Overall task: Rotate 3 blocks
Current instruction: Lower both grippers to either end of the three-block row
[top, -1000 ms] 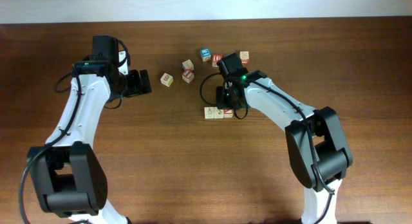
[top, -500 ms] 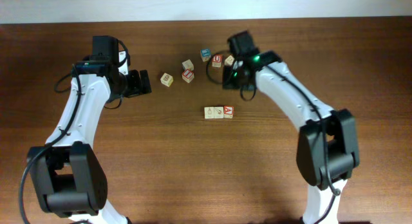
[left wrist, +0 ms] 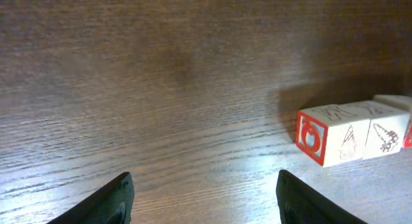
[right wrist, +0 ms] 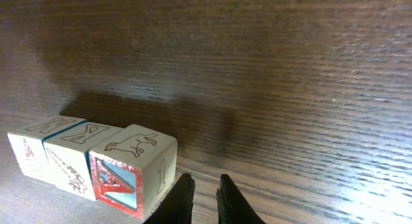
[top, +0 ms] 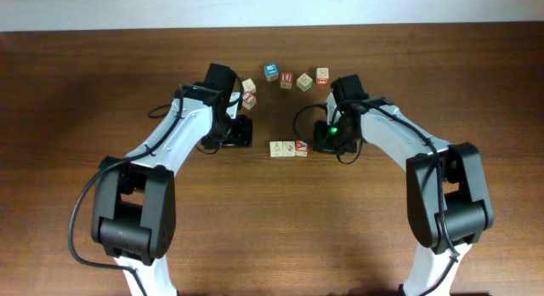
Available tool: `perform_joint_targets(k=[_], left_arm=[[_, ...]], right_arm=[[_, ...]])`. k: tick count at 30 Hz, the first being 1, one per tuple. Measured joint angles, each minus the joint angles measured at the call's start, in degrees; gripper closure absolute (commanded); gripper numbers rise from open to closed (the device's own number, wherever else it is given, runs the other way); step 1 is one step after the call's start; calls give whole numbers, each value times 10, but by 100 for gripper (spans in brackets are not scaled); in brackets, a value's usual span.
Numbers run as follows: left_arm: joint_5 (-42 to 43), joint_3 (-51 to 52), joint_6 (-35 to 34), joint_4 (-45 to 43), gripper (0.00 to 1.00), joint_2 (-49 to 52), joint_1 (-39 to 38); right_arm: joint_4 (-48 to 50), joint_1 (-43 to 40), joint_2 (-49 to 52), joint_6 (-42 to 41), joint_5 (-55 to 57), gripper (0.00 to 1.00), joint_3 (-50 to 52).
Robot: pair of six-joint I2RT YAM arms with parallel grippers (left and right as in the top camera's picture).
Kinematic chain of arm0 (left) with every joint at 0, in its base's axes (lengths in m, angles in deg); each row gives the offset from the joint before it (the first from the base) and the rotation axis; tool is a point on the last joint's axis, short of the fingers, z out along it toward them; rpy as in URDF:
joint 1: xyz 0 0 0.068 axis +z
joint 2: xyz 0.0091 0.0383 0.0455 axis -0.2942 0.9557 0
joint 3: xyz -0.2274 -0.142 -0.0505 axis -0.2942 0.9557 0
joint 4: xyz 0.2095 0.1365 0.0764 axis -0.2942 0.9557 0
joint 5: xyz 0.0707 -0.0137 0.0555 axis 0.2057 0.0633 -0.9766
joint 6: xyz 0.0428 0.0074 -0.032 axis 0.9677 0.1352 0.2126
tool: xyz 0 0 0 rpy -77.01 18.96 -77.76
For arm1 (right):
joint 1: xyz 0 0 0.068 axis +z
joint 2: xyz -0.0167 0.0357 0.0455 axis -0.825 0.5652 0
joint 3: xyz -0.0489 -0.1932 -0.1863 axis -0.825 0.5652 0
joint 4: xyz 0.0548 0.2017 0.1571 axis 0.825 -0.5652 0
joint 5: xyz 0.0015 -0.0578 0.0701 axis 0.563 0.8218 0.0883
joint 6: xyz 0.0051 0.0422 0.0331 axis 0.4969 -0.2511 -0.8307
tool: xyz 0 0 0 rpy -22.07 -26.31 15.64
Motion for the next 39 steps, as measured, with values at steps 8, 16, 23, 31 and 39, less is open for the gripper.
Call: perform_joint_targets(k=[8,16,23,31,39], left_arm=[[0,0,-3,-21,28,0,-2],[0,0,-8,-22,43,0,-8],[0,0,-132,-54,100,0,-59],[64,0,-120,-72,100,37,-78],[76,0,-58,-63,100,37,-38]], right_arm=[[46,10,0,4,-2,85,1],[49,16,0,10,-2,85,1],[26,8,0,-2,-15,96,1],[9,-55,0,64,-107,96,1],[12,-57,0,103,-133,95,1]])
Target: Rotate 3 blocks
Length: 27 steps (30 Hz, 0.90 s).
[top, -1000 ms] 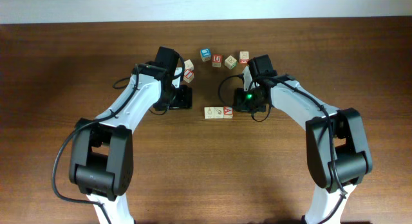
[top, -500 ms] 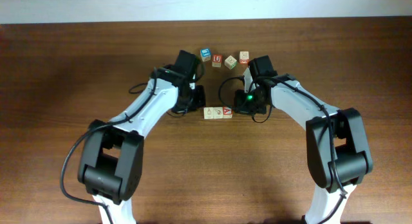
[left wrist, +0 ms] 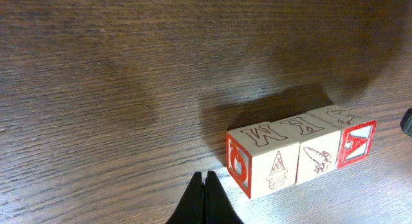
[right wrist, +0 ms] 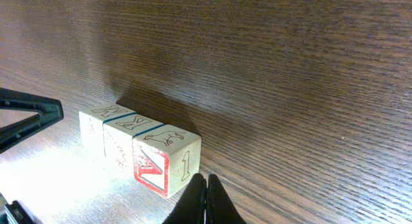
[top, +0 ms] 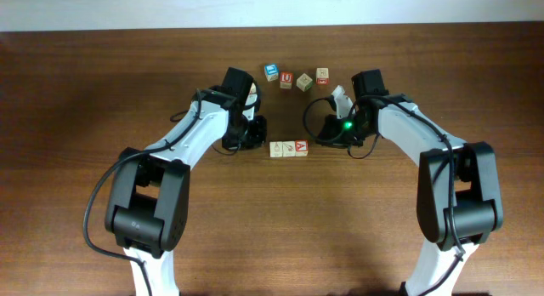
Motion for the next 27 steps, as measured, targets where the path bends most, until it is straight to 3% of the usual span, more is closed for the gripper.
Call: perform_joint_targets(k=[6,19,27], left_arm=[[2,0,50,18,100,0,0],[104,1,58,-23,100,34,5],[117,1,58,-25,100,34,8]], right_arm=[[2,1,19,0,-4,95,0],[4,1,20,0,-4,96,0],[-18,21,20,-9,-20,96,0]])
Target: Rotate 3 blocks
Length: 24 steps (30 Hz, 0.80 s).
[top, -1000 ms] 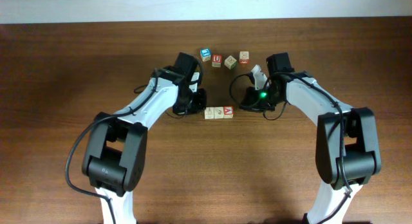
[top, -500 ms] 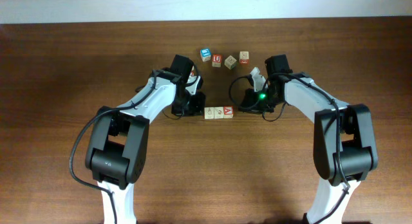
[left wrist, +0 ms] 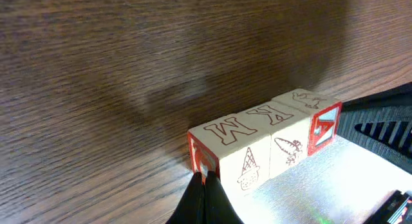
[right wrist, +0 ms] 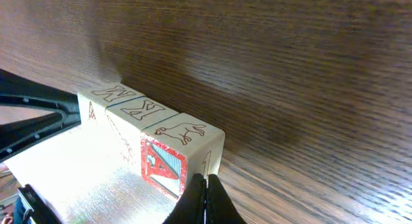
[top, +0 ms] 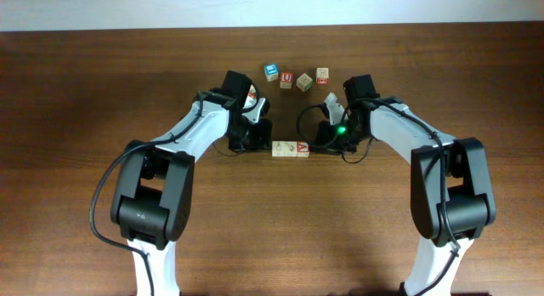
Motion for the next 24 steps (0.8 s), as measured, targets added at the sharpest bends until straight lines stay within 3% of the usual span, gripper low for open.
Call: perform_joint_targets(k=[24], left_arm=[[-15,0,0,0,100,0,7]], right_arm=[[31,3,7,-26,-26,95,1]])
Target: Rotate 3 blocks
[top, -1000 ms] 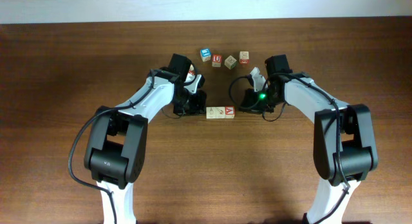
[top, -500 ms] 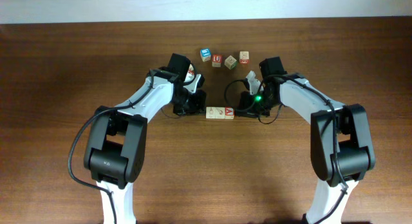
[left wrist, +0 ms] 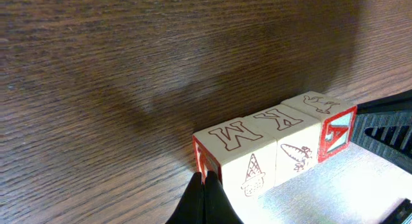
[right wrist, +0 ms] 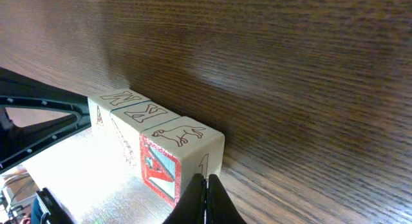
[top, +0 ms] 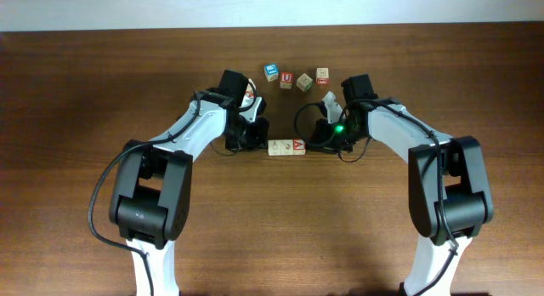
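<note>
Three wooden blocks stand in a touching row (top: 286, 147) on the brown table. The M block (left wrist: 235, 156) is at the left end, the K block (left wrist: 293, 137) in the middle, the A block (right wrist: 177, 156) at the right end. My left gripper (left wrist: 206, 188) is shut, its tips against the M block's red end face. My right gripper (right wrist: 206, 192) is shut too, its tips against the A block's side by the digit 1. In the overhead view both grippers flank the row.
Several loose letter blocks lie behind the row: a blue one (top: 271, 71), a red U (top: 286, 78), a green one (top: 304, 82), another (top: 322, 75), and one (top: 248, 94) by my left arm. The table's far edge runs along the top.
The row of three blocks has shifted slightly to the left in the overhead view. Both shut grippers stay pressed against its two ends.
My left gripper was open some way left of the row, and my right was nearly shut by the A block. Then both were shut and closer to the row's ends. Later their tips reached the end blocks, and now the row sits slightly further left.
</note>
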Available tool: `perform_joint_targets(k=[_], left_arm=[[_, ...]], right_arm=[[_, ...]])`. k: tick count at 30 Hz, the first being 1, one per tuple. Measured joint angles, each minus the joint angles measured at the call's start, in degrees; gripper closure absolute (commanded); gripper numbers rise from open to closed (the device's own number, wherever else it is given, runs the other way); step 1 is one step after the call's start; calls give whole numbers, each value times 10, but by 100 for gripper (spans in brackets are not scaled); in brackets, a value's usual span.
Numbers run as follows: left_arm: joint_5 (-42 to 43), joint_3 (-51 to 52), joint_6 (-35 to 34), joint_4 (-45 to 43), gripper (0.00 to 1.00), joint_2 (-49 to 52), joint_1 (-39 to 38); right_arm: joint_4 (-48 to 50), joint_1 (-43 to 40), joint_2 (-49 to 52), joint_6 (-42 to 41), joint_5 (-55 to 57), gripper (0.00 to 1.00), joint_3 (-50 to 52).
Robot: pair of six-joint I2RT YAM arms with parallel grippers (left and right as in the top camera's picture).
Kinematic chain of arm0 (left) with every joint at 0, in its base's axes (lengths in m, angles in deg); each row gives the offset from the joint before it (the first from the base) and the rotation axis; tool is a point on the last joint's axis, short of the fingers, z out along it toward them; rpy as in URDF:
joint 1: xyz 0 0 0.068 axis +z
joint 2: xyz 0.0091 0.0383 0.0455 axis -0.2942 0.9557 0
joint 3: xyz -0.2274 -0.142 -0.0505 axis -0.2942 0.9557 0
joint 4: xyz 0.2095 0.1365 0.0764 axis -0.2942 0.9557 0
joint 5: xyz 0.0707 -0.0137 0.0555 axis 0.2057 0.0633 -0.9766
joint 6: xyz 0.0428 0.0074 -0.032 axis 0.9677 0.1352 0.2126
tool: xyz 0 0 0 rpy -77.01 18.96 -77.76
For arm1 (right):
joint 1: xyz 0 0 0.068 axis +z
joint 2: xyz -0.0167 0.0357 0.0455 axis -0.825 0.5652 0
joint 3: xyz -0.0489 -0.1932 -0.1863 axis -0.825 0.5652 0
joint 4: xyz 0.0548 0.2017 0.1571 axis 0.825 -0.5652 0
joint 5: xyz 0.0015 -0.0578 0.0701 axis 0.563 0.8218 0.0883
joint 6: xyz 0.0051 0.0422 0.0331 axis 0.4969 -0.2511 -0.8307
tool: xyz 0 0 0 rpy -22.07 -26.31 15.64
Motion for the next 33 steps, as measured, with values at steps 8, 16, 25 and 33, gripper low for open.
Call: perform_joint_targets(k=[8,16,25,33], left_arm=[[-2,0,0,0,100,0,0],[-14,0,0,3,100,1,1],[-15,0,0,13,100,1,1],[-38,1,2,18,100,2,4]], right_arm=[[-14,0,-17,1,-7,95,1],[-16,20,-43,2,11,96,1],[-17,24,-43,3,16,95,1],[-28,52,-43,2,51,95,-12]])
